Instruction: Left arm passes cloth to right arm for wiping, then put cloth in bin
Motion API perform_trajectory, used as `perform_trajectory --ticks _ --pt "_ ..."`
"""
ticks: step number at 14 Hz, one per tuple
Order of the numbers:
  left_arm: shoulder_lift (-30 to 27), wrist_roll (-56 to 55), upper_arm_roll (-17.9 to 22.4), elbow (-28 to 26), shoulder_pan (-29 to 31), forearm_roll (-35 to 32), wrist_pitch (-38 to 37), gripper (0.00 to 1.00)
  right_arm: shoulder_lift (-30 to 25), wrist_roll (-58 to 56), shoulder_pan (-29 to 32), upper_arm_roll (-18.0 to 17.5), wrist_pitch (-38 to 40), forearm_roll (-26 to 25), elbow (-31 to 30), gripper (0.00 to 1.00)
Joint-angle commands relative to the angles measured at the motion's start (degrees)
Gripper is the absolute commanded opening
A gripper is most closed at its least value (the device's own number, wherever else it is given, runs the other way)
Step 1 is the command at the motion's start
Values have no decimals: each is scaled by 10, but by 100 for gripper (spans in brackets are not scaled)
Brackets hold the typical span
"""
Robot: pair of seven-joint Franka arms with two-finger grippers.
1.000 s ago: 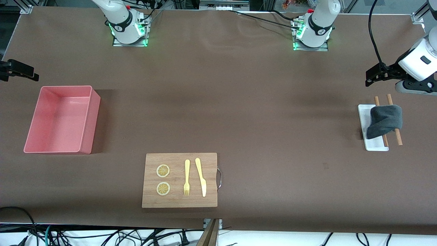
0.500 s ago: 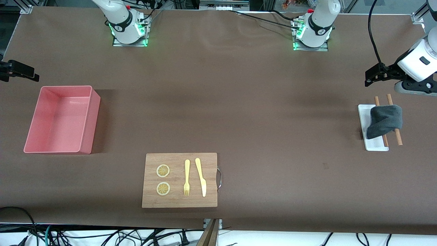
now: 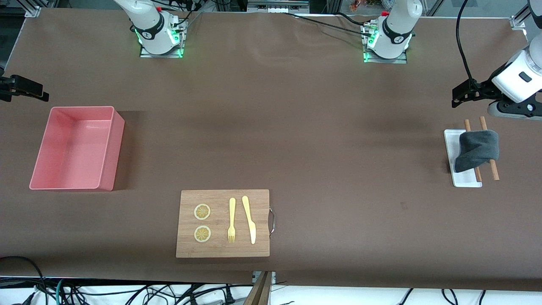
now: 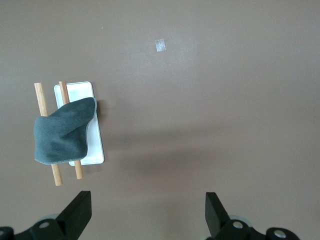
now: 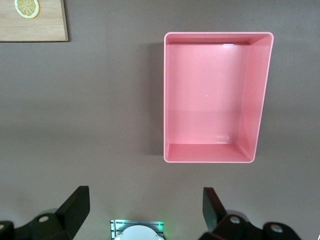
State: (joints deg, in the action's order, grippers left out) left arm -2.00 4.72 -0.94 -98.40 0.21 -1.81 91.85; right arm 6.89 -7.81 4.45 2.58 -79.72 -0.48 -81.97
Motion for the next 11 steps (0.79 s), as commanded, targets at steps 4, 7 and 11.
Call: perform_trajectory --ticks 4,7,11 --pt "8 0 -3 19 3 8 -17 100 4 -9 4 1 2 10 11 100" --pt "9 -1 -1 19 4 8 -17 100 4 -9 4 1 2 10 11 100" --pt "16 8 2 20 13 3 -17 100 4 -9 4 1 2 10 11 100"
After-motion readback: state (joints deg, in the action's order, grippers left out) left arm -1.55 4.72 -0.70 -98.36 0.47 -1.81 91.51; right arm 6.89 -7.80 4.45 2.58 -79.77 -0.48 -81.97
